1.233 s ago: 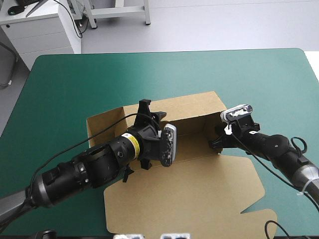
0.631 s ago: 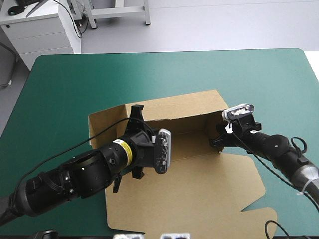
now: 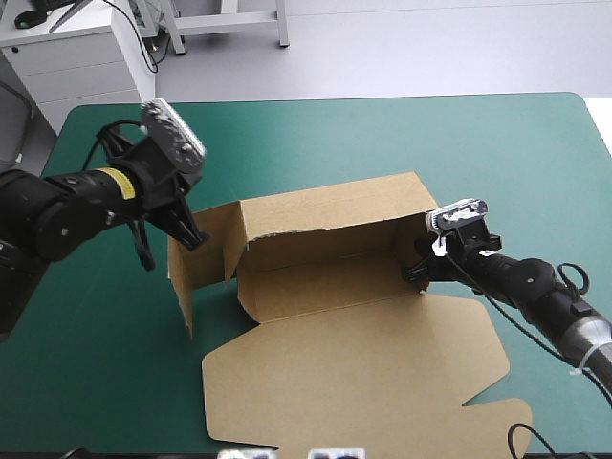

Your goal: Fold the box

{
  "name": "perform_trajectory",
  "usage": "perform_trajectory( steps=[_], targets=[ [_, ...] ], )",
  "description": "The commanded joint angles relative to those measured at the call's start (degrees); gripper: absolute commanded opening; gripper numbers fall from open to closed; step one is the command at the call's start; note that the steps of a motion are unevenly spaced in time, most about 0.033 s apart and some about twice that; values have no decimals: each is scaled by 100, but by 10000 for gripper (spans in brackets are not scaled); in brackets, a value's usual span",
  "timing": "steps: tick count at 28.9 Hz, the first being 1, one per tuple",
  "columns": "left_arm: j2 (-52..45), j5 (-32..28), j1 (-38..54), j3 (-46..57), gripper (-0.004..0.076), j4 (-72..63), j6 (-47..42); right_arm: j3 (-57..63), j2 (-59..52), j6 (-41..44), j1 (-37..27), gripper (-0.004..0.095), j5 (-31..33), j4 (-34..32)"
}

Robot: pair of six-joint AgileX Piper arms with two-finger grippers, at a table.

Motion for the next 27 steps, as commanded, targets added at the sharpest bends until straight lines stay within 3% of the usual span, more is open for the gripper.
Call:
perform_trajectory(
  steps=[1, 8, 14, 19, 24, 27],
  targets=[
    [-142, -15, 1202, -194, 14, -1366, 359, -146, -140, -9, 17, -16, -118, 176],
    [-142, 300, 3550, -183, 12, -2333, 363, -156, -187, -9, 17, -16, -34, -75],
    [-142, 336, 4198, 273, 12, -2688, 297, -450, -280, 283, 17, -17, 334, -628],
    [-142, 294, 4198, 929, 12, -2806, 419, -1018, -283, 1608, 17, -17, 1161, -1986],
    [-142, 5, 4198, 1400, 7, -2706, 650, -1777, -283, 3974, 17, -17, 2197, -3955],
    [-142, -217, 4198, 1474, -8, -2529, 570, -2242, -283, 4906, 17, -17, 2940, -4952]
  ],
)
